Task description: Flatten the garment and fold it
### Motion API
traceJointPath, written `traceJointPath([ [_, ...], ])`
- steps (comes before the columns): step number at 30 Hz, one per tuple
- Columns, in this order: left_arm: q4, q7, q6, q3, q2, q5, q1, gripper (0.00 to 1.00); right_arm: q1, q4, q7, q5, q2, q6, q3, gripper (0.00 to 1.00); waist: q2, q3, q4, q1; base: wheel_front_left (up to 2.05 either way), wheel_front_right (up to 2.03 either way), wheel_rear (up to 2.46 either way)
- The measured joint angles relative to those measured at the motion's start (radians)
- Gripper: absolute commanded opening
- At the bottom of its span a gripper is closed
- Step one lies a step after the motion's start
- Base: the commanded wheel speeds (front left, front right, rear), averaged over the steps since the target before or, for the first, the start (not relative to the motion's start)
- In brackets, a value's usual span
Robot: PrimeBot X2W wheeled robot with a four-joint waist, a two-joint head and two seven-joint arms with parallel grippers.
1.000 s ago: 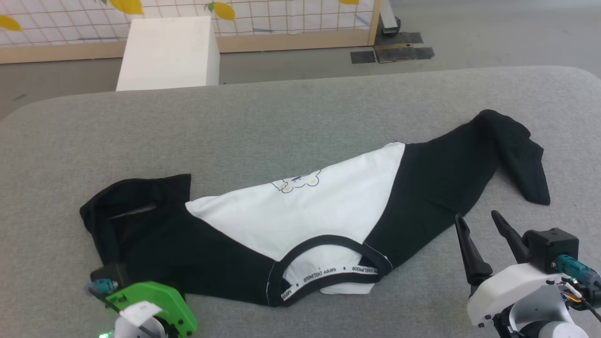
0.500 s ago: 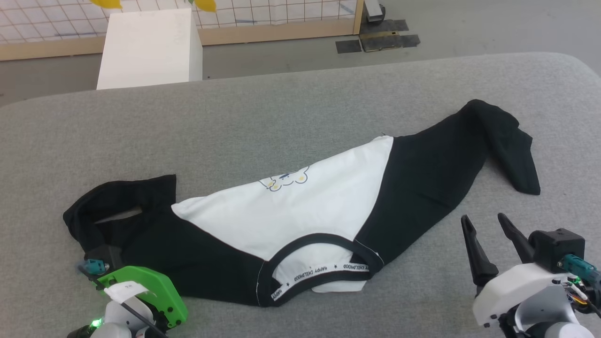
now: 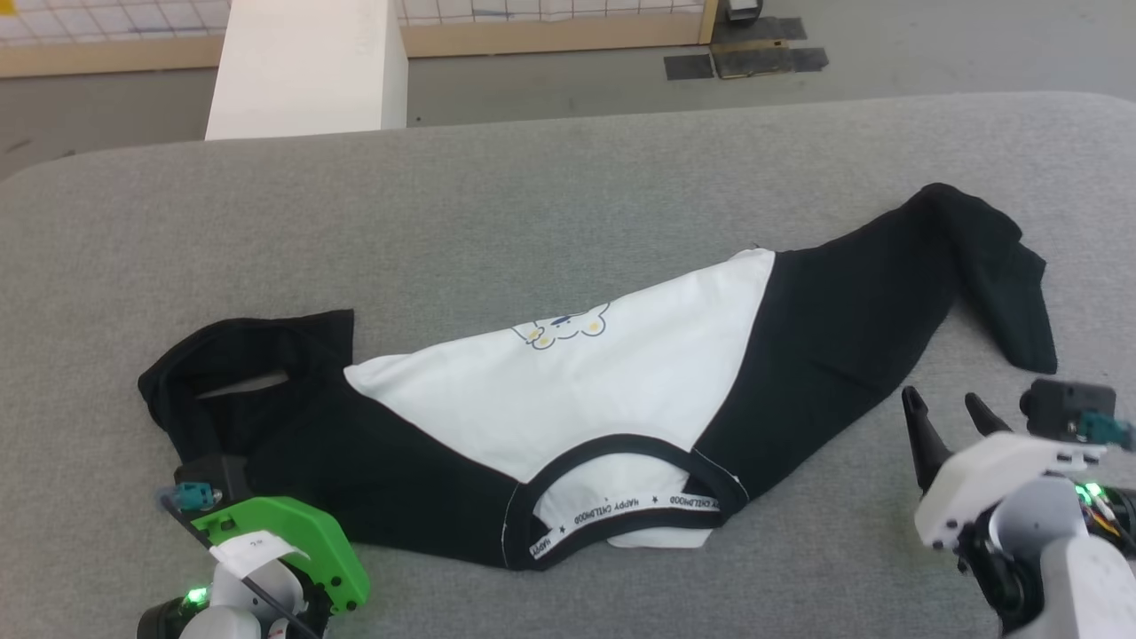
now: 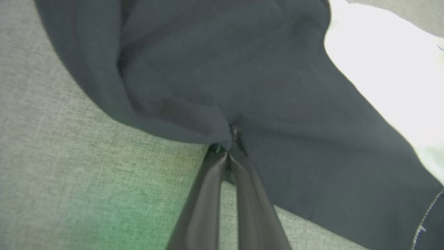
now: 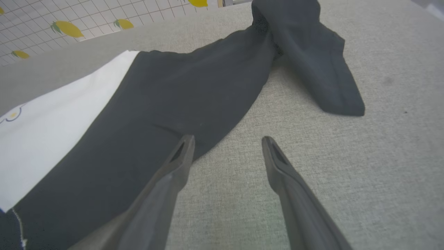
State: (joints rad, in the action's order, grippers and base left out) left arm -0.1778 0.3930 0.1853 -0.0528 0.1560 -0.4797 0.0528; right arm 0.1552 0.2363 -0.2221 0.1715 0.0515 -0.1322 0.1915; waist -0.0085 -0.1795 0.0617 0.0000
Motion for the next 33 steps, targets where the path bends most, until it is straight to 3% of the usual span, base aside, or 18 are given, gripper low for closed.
traceJointPath([
  [8,0.015,-0.007,-0.004,-0.018,-0.003,0.000,0.011,0.00,0.171,0.220,-0.099,-0.059,-0.001,0.000,0.043,1.00,0.0000,-0.030,-0.026,0.0000,0.00,0.00,0.00],
  [16,0.032,-0.008,-0.008,-0.025,-0.004,0.000,0.016,0.00,0.275,0.314,-0.241,-0.119,0.010,0.001,0.040,1.00,0.0000,-0.058,-0.045,0.0000,0.00,0.00,0.00],
  [17,0.033,-0.008,-0.008,-0.025,-0.004,-0.001,0.017,0.00,0.280,0.314,-0.267,-0.119,0.014,0.001,0.033,0.49,0.0000,-0.059,-0.047,0.0000,0.00,0.00,0.00],
  [18,0.033,-0.008,-0.008,-0.026,-0.004,-0.001,0.017,0.00,0.282,0.312,-0.291,-0.119,0.015,0.000,0.026,0.21,0.0000,-0.060,-0.048,0.0000,0.00,0.00,0.00],
  [20,0.033,-0.008,-0.008,-0.027,-0.004,-0.002,0.018,0.00,0.282,0.301,-0.326,-0.116,0.019,0.001,0.011,0.00,0.0000,-0.058,-0.048,0.0000,0.00,0.00,0.00],
  [23,0.031,-0.008,-0.008,-0.028,-0.004,-0.003,0.018,0.00,0.267,0.273,-0.367,-0.096,0.016,0.000,-0.011,0.00,0.0000,-0.052,-0.045,0.0000,0.00,0.00,0.00],
  [29,0.032,-0.029,-0.010,-0.029,-0.003,-0.004,0.015,0.00,0.185,0.181,-0.338,-0.054,0.004,0.000,-0.025,0.00,0.0000,-0.028,-0.034,0.0000,0.00,0.00,0.00],
  [33,0.071,-0.055,-0.045,-0.025,-0.010,-0.038,-0.001,0.00,0.106,0.069,-0.328,-0.036,-0.001,0.000,-0.026,0.00,0.0000,0.002,-0.027,0.0000,0.00,0.00,0.00],
])
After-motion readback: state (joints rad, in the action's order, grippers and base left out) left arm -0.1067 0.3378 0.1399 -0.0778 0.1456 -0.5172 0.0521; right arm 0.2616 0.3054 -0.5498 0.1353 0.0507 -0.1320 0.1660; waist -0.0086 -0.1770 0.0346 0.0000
